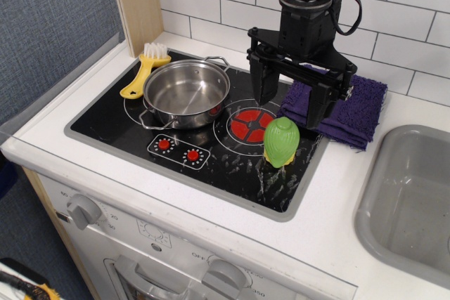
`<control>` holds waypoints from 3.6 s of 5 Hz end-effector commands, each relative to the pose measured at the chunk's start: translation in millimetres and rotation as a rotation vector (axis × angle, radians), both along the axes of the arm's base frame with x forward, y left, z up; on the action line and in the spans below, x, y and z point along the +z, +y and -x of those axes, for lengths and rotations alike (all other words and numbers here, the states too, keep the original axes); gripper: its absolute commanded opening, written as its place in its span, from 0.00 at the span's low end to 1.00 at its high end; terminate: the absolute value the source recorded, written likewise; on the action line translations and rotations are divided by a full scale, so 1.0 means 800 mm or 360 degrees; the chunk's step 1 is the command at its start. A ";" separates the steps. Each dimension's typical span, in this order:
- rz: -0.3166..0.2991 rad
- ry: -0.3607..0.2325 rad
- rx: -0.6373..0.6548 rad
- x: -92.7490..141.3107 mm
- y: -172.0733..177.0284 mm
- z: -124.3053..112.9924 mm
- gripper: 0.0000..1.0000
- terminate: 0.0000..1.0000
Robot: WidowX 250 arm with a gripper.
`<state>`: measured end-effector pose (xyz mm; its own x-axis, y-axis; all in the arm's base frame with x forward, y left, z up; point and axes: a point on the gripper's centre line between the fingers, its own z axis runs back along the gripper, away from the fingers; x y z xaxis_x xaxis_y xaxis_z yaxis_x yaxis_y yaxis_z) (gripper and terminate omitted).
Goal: Moved the pot to the front of the countertop.
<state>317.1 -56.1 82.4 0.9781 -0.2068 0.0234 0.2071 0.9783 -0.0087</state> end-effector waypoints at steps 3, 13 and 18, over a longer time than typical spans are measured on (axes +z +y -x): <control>0.0144 -0.0104 0.0191 0.054 0.038 -0.009 1.00 0.00; -0.0149 -0.0041 0.0631 -0.042 0.122 -0.043 0.00 0.00; -0.0217 0.0096 0.0870 -0.040 0.256 0.054 0.00 0.00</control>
